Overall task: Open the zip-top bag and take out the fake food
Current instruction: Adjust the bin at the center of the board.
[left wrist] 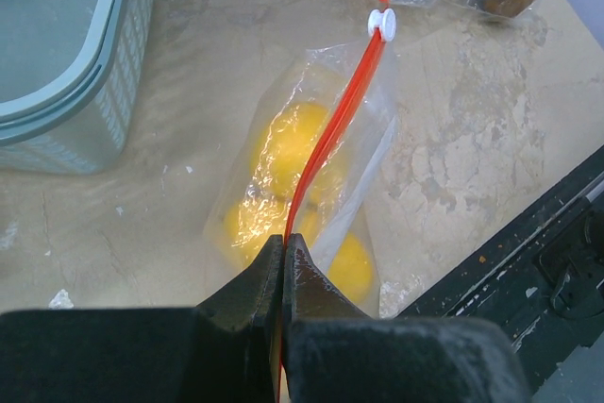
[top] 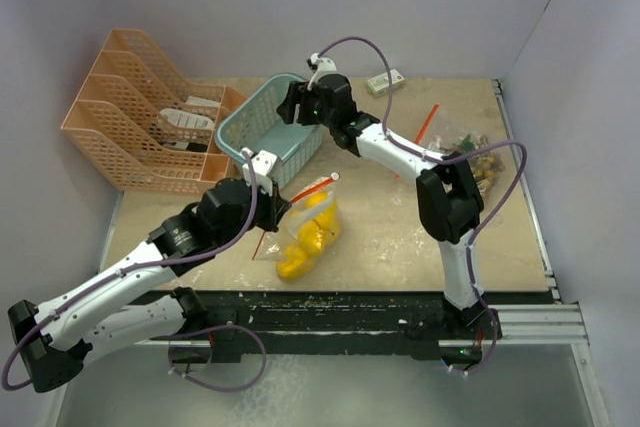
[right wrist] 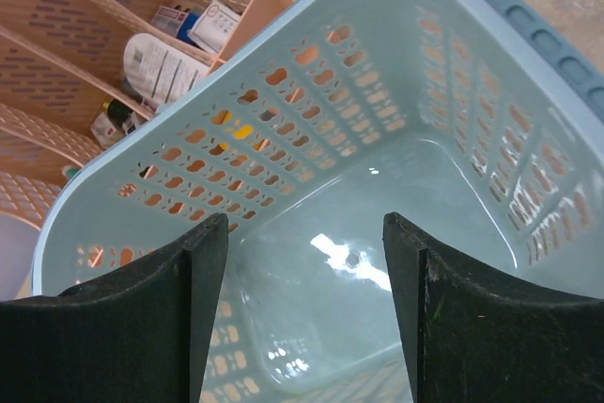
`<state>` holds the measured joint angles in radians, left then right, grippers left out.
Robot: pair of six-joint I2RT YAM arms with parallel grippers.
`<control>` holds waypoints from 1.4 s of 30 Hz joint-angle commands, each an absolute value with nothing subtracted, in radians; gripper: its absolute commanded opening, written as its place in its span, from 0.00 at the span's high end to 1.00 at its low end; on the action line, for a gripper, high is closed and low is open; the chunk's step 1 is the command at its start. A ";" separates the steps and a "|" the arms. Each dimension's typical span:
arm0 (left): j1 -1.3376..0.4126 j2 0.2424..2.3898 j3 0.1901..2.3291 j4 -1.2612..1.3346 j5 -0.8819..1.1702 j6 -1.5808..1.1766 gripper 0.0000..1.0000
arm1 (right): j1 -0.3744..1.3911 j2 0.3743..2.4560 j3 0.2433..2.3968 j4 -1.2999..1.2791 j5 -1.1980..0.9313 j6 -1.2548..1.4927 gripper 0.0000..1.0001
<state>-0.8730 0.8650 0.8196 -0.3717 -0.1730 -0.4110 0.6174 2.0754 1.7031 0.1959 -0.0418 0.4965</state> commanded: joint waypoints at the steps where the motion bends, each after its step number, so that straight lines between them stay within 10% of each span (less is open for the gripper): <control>1: -0.877 0.835 0.813 -0.372 -0.194 -0.424 1.00 | 0.638 2.036 1.740 0.190 0.025 0.456 0.30; 14: -0.877 0.817 0.786 -0.354 -0.202 -0.430 1.00 | 0.621 1.752 1.438 0.262 0.171 0.466 0.39; 21: -0.877 0.792 0.774 -0.372 -0.204 -0.440 1.00 | 0.611 1.802 1.435 0.234 0.173 0.501 0.75; 42: -0.877 0.748 0.763 -0.406 -0.233 -0.451 1.00 | 0.610 1.705 1.321 0.324 0.221 0.513 0.52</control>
